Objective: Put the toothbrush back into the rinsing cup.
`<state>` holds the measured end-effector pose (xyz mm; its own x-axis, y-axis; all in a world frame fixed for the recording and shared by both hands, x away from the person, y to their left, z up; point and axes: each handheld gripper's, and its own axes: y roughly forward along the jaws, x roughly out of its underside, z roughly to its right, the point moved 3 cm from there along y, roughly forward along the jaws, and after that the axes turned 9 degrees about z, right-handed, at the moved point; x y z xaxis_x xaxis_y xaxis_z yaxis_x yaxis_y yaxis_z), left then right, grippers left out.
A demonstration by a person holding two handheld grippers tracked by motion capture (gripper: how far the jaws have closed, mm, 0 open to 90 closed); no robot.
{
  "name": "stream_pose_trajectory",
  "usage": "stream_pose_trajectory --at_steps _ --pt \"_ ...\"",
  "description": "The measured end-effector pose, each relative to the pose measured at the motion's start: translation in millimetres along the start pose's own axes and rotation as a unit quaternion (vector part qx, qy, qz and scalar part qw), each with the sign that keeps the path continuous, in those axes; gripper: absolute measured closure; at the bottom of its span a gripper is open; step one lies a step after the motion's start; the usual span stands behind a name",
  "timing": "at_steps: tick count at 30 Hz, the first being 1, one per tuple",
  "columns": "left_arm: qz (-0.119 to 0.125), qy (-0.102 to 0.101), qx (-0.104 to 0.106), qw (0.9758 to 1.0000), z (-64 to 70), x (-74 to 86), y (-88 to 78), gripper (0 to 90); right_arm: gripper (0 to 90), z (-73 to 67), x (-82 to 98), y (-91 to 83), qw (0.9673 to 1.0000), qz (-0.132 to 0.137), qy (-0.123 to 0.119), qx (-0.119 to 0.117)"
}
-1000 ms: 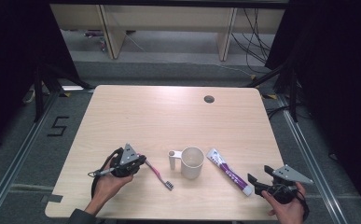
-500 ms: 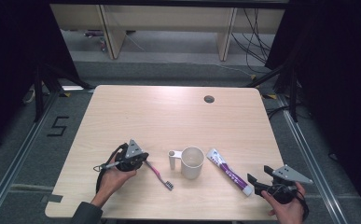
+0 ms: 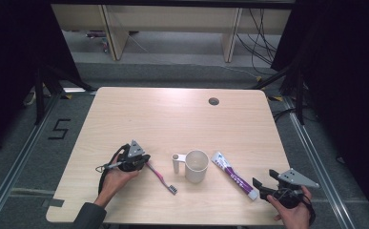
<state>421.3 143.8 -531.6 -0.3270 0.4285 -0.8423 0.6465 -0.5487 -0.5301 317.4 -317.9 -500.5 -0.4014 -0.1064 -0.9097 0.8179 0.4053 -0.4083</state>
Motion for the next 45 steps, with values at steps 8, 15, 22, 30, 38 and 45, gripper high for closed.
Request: stream_pose_trajectory --at_steps 8,15,22,30,38,45 --pt "-0.02 0.01 0.01 0.9997 2.8 7.6 -7.3 89.3 25.5 3.4 -1.1 1.1 0.9997 0.009 -0.024 0.0" --pt "-0.029 0.02 0.015 0.9993 3.1 14.3 -30.0 88.8 25.5 3.3 -1.2 1.3 0.9996 0.009 -0.026 0.001" --pt "-0.036 0.019 0.016 0.999 1.0 26.3 -46.2 88.3 25.5 2.8 -0.8 1.1 0.9997 0.006 -0.022 0.002" --pt "-0.043 0.027 0.022 0.9985 11.5 39.3 -66.0 88.1 25.5 3.2 -0.7 1.3 0.9997 0.007 -0.023 0.001" --pt "-0.026 0.032 0.023 0.9989 27.2 40.7 -82.0 87.5 25.5 2.5 -0.6 0.9 0.9998 0.0 -0.022 -0.002" --pt "-0.032 0.042 0.039 0.9979 39.5 40.6 -86.8 87.2 25.5 3.0 -0.4 1.2 0.9997 0.0 -0.023 -0.002"
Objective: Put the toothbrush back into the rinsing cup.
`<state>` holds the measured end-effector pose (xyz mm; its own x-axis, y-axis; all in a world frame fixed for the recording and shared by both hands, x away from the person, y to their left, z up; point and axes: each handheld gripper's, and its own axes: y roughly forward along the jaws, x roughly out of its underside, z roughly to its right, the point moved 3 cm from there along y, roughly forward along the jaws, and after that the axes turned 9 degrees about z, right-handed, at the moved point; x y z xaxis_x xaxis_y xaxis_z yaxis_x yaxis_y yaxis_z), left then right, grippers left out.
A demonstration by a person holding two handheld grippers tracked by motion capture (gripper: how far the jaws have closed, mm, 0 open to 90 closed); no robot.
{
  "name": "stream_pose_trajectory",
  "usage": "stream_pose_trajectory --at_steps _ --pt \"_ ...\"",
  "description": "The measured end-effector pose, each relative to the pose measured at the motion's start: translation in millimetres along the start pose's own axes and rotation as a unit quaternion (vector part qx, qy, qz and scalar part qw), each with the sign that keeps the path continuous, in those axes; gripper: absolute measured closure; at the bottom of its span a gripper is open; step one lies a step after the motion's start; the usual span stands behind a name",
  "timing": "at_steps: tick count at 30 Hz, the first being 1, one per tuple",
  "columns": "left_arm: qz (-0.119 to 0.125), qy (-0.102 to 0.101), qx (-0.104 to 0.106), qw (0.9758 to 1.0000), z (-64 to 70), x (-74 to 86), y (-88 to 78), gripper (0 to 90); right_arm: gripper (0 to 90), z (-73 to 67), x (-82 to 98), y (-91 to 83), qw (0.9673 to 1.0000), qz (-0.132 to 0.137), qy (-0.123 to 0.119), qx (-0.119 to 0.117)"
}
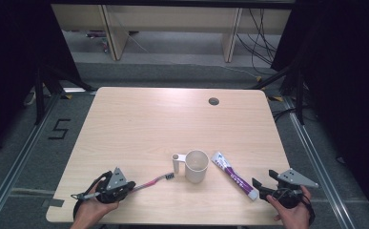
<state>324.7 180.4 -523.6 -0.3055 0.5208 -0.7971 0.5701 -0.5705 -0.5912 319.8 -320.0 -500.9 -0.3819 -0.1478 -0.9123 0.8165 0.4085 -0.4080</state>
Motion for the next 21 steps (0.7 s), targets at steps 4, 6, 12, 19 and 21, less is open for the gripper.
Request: stream_pose_trajectory --at_steps 4,6,12,19,21 --pt "-0.003 0.002 0.005 1.0 4.6 0.1 -3.0 87.1 25.5 0.3 0.2 0.4 1.0 0.004 0.001 0.001" --pt "-0.004 0.001 0.009 0.9999 6.6 0.2 -3.5 85.8 25.5 0.1 -0.1 0.4 1.0 0.004 -0.001 0.002" --pt "-0.007 -0.013 0.011 0.9998 4.7 -10.3 -5.3 74.6 25.5 0.2 -0.2 0.4 1.0 0.004 -0.001 0.002" --pt "-0.036 -0.014 0.016 0.9991 5.3 -30.6 2.8 60.6 25.5 -0.4 0.4 1.3 1.0 0.0 -0.004 -0.004" --pt "-0.063 -0.008 0.033 0.9974 6.4 -34.9 6.1 59.3 25.5 -1.0 -0.3 1.0 1.0 0.003 -0.002 -0.004"
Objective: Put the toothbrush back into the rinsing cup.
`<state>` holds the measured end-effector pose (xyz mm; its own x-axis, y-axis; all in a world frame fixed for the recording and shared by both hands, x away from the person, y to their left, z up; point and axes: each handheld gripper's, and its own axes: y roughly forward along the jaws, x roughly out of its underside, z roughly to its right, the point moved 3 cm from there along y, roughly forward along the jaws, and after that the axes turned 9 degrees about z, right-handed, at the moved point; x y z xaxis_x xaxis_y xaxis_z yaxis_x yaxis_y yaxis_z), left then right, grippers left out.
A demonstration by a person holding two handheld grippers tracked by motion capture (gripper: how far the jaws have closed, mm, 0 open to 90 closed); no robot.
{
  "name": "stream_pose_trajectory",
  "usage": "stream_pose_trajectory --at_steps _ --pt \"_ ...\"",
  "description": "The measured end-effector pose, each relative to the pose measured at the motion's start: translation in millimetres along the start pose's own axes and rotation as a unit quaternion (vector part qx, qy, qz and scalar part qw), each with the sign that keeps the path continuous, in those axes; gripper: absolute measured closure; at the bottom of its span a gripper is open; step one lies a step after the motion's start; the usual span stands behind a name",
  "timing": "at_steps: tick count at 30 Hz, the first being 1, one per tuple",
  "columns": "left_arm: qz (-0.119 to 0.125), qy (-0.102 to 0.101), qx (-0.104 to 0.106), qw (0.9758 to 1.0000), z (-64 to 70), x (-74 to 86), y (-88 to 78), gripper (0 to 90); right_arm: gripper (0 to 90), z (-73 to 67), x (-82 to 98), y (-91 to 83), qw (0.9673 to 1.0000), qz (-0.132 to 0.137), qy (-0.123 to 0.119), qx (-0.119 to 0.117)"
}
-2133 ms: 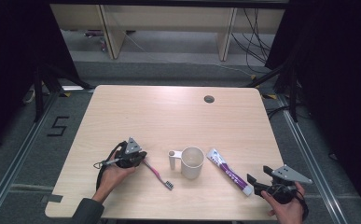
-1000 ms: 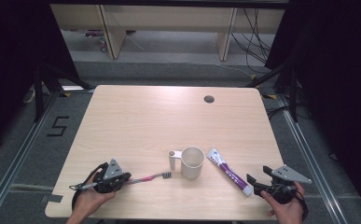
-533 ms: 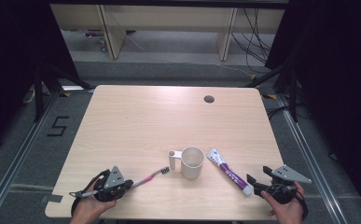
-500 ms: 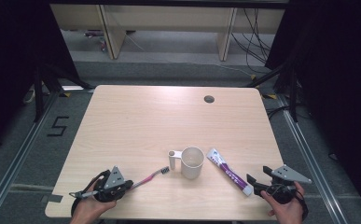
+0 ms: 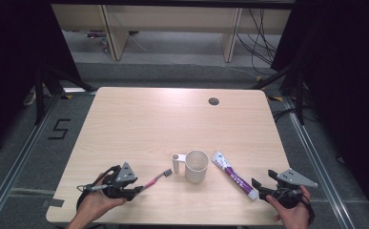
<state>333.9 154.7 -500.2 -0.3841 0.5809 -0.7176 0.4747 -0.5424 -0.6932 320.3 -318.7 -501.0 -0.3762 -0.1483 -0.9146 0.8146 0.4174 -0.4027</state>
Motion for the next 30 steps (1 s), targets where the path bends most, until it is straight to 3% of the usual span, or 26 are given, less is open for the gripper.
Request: stream_pose_trajectory --at_steps 4,5,6,10,16,19,22,24,25,27,28,30 --pt "-0.037 0.013 0.001 0.9992 -1.2 -8.8 8.4 55.1 25.5 0.9 0.6 0.1 1.0 -0.003 -0.003 0.002" --pt "-0.045 0.004 0.001 0.999 0.1 -10.4 10.1 55.3 25.5 0.5 0.2 -0.2 1.0 -0.001 -0.001 -0.001" --pt "-0.052 0.017 0.008 0.9985 -1.6 -12.9 12.1 55.5 25.5 0.5 0.1 -0.1 1.0 -0.001 -0.002 -0.001" --pt "-0.08 0.012 0.017 0.9966 -0.6 -17.9 20.6 57.8 25.5 0.1 0.2 0.0 1.0 0.001 0.001 -0.002" --pt "-0.102 0.022 0.024 0.9942 0.4 -21.9 29.5 61.8 25.5 -1.1 0.7 0.6 1.0 -0.001 0.007 -0.006" --pt "-0.113 0.031 0.027 0.9928 0.1 -23.6 31.6 64.6 25.6 0.3 0.3 -0.3 1.0 -0.001 -0.001 -0.002" --pt "-0.125 0.02 0.034 0.9914 2.6 -24.8 33.2 68.2 25.6 0.4 0.3 -0.2 1.0 -0.001 -0.001 -0.003" --pt "-0.122 0.026 0.036 0.9916 2.2 -25.1 35.0 69.8 25.6 -0.9 0.7 -0.1 1.0 -0.003 0.007 -0.005" --pt "-0.13 0.025 0.037 0.9905 2.5 -25.8 35.8 70.9 25.6 -0.4 0.0 0.1 1.0 0.002 0.002 -0.004" --pt "-0.137 0.025 0.038 0.9895 2.3 -26.7 37.5 73.4 25.5 -3.4 0.5 -0.3 0.9998 -0.004 0.02 -0.004" --pt "-0.147 0.025 0.041 0.9879 1.8 -27.5 39.7 74.5 25.6 -0.4 0.3 0.3 1.0 0.0 0.0 -0.003" --pt "-0.161 0.019 0.045 0.9857 2.6 -27.3 41.6 75.9 25.5 -0.6 0.1 0.0 1.0 0.0 0.002 -0.004"
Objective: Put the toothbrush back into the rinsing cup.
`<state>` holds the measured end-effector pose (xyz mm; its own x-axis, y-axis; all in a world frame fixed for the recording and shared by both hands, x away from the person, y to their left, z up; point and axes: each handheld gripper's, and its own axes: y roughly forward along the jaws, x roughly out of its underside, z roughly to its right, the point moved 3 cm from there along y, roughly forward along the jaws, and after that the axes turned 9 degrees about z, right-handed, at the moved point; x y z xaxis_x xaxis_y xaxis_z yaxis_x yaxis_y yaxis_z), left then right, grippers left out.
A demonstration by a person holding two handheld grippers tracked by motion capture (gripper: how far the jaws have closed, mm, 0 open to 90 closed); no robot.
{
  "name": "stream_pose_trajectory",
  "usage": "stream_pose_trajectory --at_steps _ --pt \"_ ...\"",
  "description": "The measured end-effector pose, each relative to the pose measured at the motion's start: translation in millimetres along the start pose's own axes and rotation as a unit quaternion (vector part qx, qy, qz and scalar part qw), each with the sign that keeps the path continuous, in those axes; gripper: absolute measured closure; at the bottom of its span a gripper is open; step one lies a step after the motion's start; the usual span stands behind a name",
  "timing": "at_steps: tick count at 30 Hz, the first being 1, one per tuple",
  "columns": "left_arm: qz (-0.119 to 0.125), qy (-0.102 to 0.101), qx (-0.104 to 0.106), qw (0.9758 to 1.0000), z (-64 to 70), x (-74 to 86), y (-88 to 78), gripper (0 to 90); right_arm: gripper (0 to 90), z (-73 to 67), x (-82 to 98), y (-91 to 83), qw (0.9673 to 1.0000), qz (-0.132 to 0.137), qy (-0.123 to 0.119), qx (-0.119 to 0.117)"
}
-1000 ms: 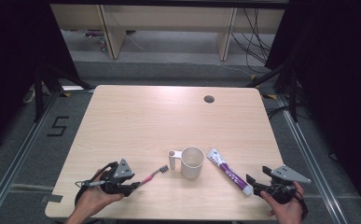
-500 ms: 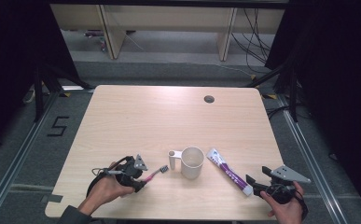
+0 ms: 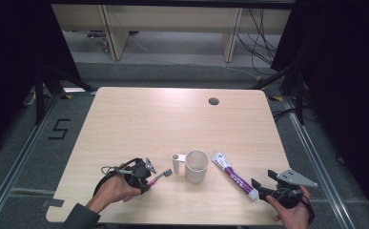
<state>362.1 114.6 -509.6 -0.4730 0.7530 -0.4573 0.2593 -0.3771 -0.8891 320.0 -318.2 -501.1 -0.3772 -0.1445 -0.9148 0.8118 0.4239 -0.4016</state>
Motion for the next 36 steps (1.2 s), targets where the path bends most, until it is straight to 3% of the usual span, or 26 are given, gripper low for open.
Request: stream_pose_trajectory --at_steps 3,4,5,6,17,28,36 --pt "-0.017 0.007 0.005 0.9998 -2.1 -2.3 2.3 79.7 25.6 0.2 0.1 0.0 1.0 0.0 0.0 -0.001" --pt "-0.018 0.009 0.004 0.9998 -2.2 -3.0 2.7 81.0 25.6 -2.5 0.7 -0.5 0.9998 -0.005 0.017 -0.001" --pt "-0.018 0.009 0.004 0.9998 -2.2 -3.0 2.7 81.3 25.6 -2.5 0.7 -0.5 0.9998 -0.005 0.017 -0.001" --pt "-0.025 0.012 0.005 0.9996 -2.5 -4.5 3.4 81.5 25.6 -0.1 -0.1 0.0 1.0 0.001 0.0 0.0" --pt "-0.075 0.016 0.016 0.9969 -0.4 -6.6 2.3 82.5 26.4 -0.6 -0.3 -0.3 1.0 0.003 0.0 -0.001" --pt "-0.086 0.008 0.02 0.9961 -2.2 -6.0 2.6 82.6 26.4 -0.8 -0.2 -0.3 1.0 0.0 0.003 -0.004" --pt "-0.105 0.039 0.018 0.9936 -0.5 -8.8 3.7 83.2 26.4 -0.9 -0.3 -0.2 1.0 0.005 0.003 -0.003"
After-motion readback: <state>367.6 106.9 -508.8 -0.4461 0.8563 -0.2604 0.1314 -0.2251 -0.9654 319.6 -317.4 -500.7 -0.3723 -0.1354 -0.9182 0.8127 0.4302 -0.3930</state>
